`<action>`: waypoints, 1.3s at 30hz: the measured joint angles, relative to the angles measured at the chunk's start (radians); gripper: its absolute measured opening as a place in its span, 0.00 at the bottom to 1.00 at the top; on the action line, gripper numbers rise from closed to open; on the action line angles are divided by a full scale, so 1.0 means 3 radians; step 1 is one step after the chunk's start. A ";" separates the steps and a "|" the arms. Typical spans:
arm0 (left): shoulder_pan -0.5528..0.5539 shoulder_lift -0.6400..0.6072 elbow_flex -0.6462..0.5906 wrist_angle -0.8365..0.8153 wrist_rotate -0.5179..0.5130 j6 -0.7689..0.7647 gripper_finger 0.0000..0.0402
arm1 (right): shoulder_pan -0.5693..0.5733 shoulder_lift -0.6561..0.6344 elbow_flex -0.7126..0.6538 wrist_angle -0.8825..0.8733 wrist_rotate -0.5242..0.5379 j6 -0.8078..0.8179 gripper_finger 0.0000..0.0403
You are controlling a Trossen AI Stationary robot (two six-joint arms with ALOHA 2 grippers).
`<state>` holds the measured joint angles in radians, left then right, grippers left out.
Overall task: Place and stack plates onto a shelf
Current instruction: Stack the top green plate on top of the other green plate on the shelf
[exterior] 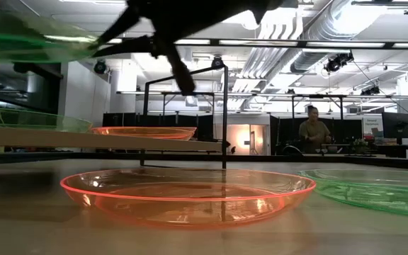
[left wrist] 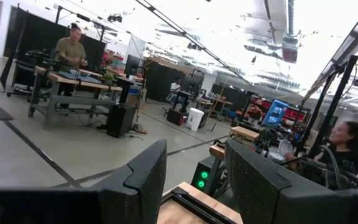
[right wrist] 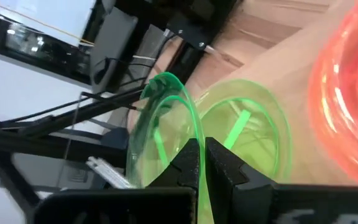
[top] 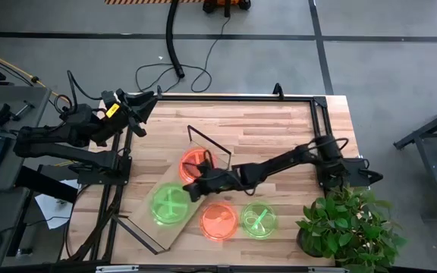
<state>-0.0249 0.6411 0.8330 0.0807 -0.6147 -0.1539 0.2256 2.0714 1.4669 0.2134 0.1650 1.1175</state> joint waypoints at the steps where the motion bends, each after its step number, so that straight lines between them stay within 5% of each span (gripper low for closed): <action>1: 0.0000 0.0000 0.0000 0.0000 0.0000 0.0000 0.38 | 0.0000 0.0070 0.0131 -0.0117 0.0033 -0.0020 0.00; 13: 0.0001 0.0000 0.0000 -0.0003 0.0000 0.0003 0.38 | -0.0008 0.0796 0.1306 -0.1011 -0.0027 -0.0288 0.00; 31: 0.0000 -0.0003 0.0000 -0.0004 0.0003 0.0001 0.38 | -0.0234 0.0539 0.1344 -0.1581 -0.0468 -0.0749 0.00; 39: 0.0000 -0.0003 0.0000 -0.0004 0.0001 0.0001 0.38 | -0.0237 0.0556 0.1344 -0.1667 -0.0365 -0.0760 0.00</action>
<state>-0.0250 0.6403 0.8330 0.0795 -0.6144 -0.1535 0.1545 2.2383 1.8702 -0.2867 0.0555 0.8895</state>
